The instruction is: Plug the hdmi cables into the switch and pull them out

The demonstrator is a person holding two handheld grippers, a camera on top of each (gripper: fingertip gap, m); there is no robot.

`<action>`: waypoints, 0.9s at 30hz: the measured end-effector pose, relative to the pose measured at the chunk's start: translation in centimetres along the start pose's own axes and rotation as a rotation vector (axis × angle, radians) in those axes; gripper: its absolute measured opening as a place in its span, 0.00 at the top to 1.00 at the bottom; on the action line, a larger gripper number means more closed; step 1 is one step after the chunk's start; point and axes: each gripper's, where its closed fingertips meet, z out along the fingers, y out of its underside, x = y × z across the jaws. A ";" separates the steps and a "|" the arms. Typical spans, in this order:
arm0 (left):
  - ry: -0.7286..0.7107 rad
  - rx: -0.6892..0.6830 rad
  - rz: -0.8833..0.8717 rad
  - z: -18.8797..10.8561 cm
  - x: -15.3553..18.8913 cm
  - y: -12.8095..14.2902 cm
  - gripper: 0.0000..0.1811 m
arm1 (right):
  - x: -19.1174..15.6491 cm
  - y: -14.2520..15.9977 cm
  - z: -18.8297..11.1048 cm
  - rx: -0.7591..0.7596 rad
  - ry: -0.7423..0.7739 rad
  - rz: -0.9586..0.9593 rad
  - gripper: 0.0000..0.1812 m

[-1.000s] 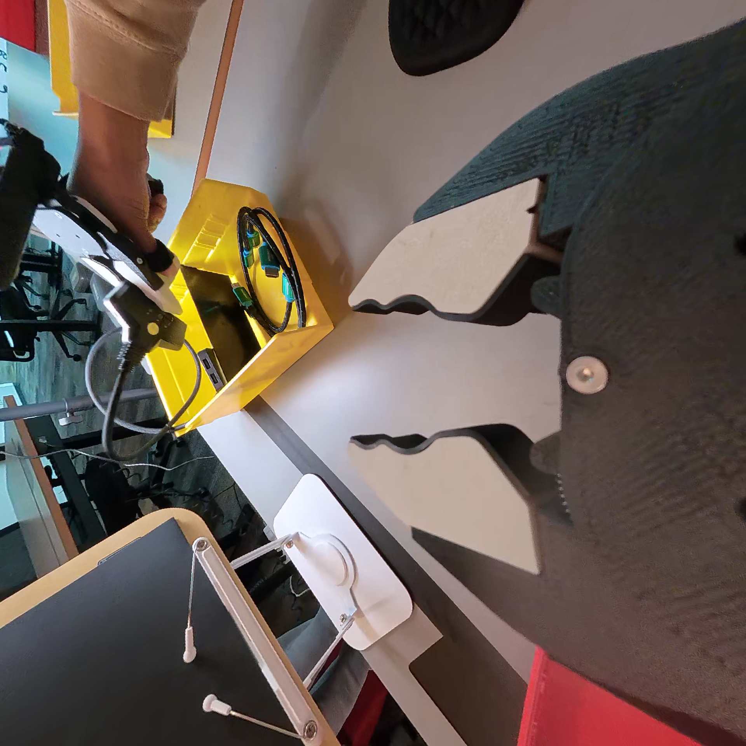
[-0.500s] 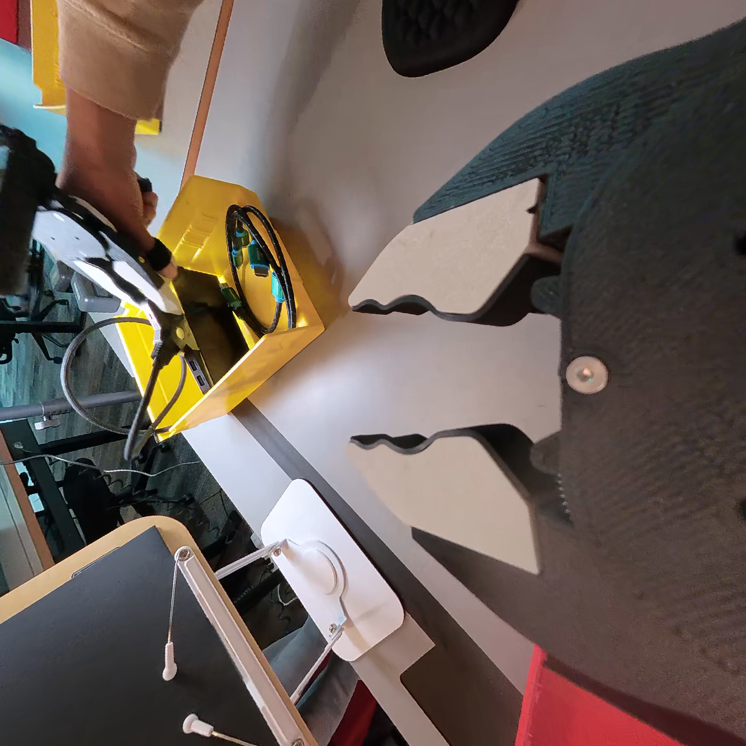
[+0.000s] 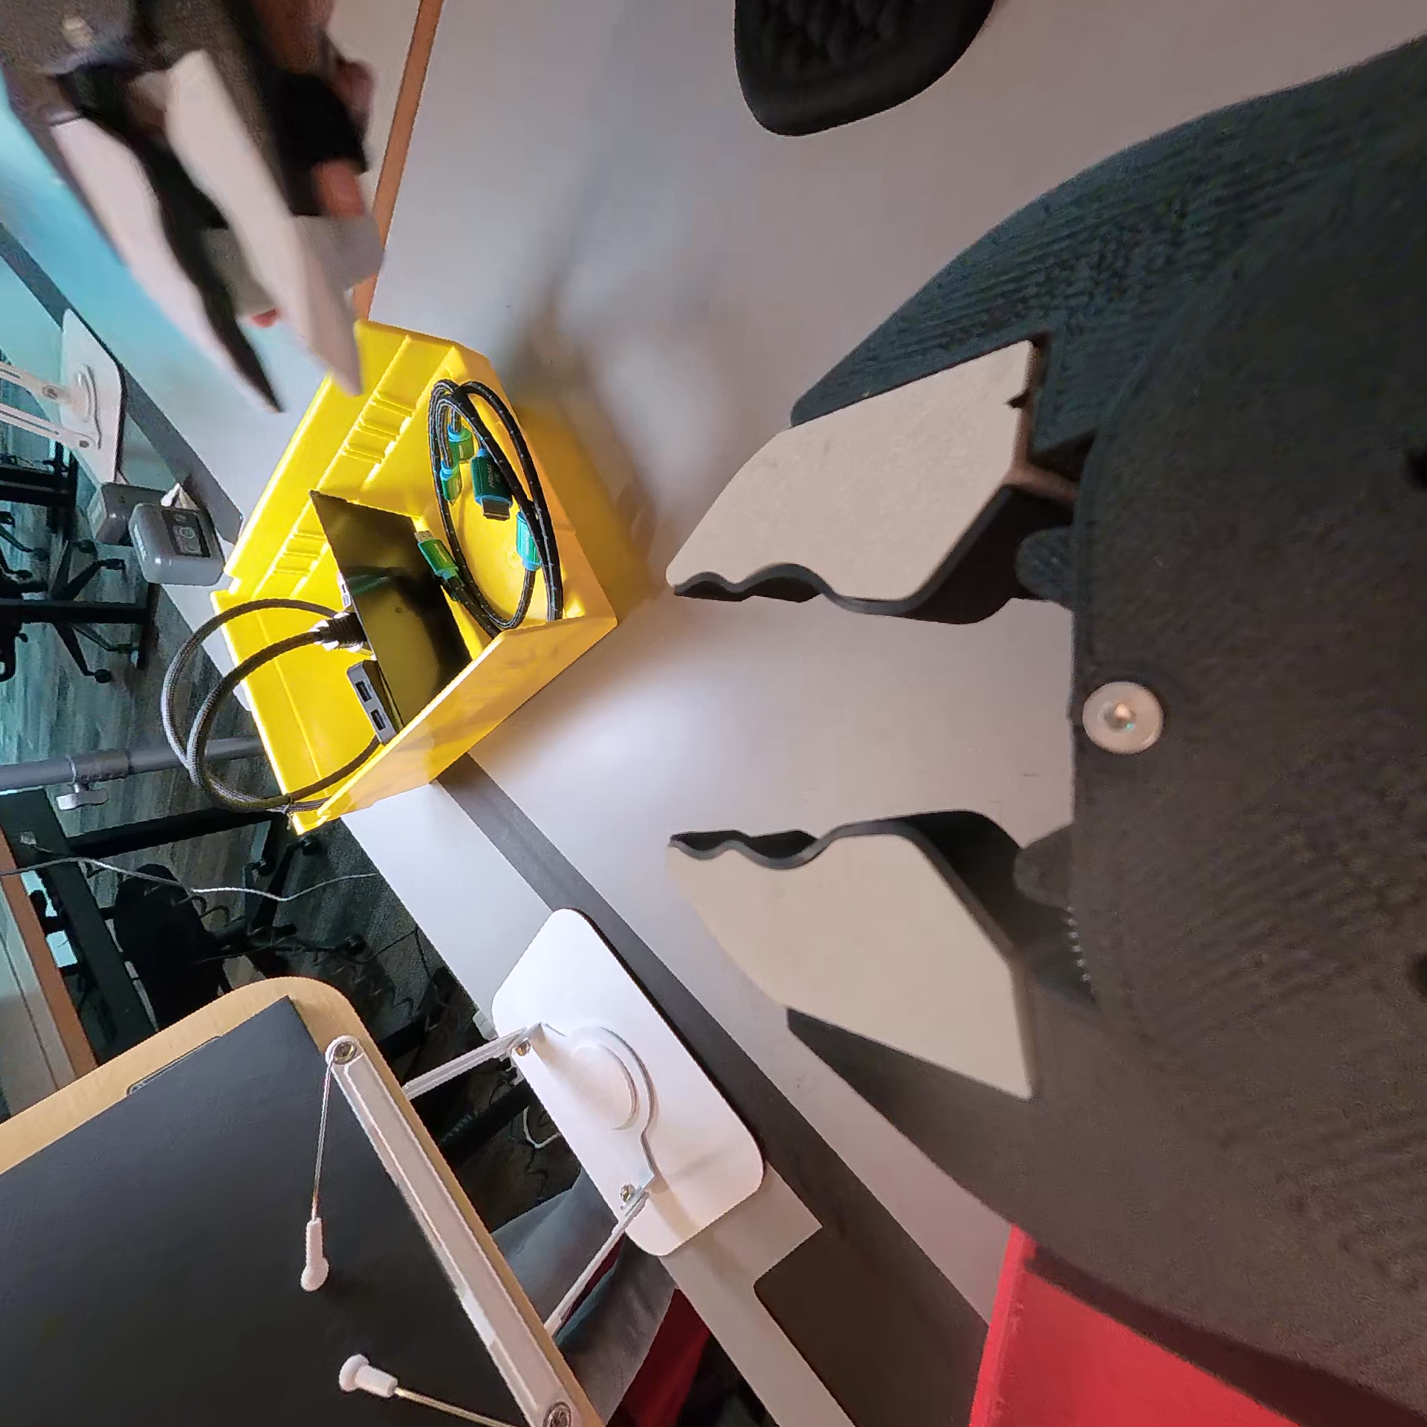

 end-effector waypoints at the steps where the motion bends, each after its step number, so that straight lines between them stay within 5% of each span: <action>1: -0.003 -0.001 0.000 0.0 0.0 0.0 0.68 | -1.4 1.3 0.0 -0.038 -0.006 -0.036 0.78; 8: -0.057 -0.026 -0.038 -1.2 -2.2 1.5 0.67 | -3.5 9.5 1.7 -0.324 0.147 -0.382 0.76; 12: -0.152 -0.059 -0.089 -4.0 -6.1 3.6 0.67 | -2.5 9.7 2.4 -0.355 0.220 -0.537 0.77; 20: -0.353 -0.316 -0.130 -10.2 -14.7 14.9 0.66 | -4.1 9.4 3.9 -0.401 0.133 -0.600 0.78; 27: -0.378 -0.521 -0.032 -12.0 -16.1 21.8 0.64 | -4.6 10.3 4.4 -0.399 0.305 -0.884 0.76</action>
